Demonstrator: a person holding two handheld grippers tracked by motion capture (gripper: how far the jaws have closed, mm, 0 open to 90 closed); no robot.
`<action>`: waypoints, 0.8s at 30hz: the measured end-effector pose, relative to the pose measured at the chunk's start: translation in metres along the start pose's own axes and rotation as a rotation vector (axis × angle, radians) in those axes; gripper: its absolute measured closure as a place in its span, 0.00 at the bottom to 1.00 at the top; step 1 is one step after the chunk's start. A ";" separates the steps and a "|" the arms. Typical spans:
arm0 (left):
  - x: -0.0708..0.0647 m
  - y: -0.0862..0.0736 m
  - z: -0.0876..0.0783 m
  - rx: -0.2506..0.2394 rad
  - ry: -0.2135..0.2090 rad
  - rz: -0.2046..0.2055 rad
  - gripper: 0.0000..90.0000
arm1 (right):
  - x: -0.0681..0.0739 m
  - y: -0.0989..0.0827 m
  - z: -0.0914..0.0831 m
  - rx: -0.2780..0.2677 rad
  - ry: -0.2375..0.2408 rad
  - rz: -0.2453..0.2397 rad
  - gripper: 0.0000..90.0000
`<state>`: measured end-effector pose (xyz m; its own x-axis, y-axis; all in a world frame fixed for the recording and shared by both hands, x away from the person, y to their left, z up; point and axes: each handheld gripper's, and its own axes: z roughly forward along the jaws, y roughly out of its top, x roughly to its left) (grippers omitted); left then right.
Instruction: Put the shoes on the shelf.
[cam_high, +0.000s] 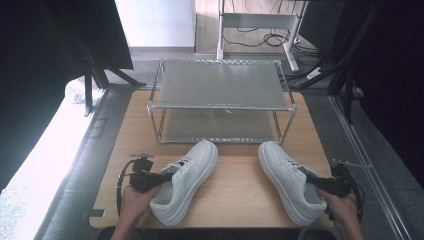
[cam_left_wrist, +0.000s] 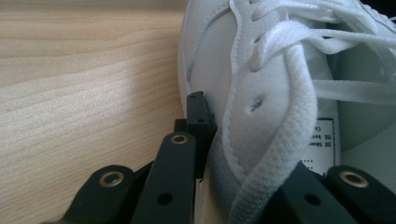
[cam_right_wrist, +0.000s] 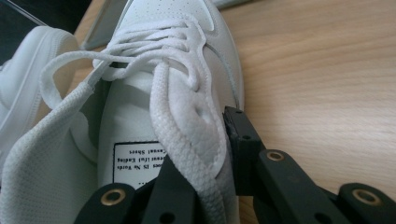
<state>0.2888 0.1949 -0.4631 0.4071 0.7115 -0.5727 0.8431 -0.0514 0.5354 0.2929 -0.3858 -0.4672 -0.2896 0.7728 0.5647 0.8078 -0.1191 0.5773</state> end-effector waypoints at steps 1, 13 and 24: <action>0.000 0.000 -0.001 -0.004 -0.003 -0.001 0.93 | 0.002 0.001 0.000 -0.004 0.008 0.002 0.92; -0.007 0.000 -0.012 -0.079 -0.099 -0.067 0.93 | 0.031 0.019 -0.003 -0.039 0.151 0.014 0.91; -0.018 0.005 -0.015 -0.144 -0.170 -0.090 0.93 | 0.056 0.033 0.001 -0.061 0.237 0.025 0.91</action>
<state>0.2805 0.1928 -0.4407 0.3964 0.5802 -0.7115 0.8245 0.1158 0.5538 0.3036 -0.3459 -0.4171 -0.3880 0.6025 0.6974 0.7857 -0.1794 0.5921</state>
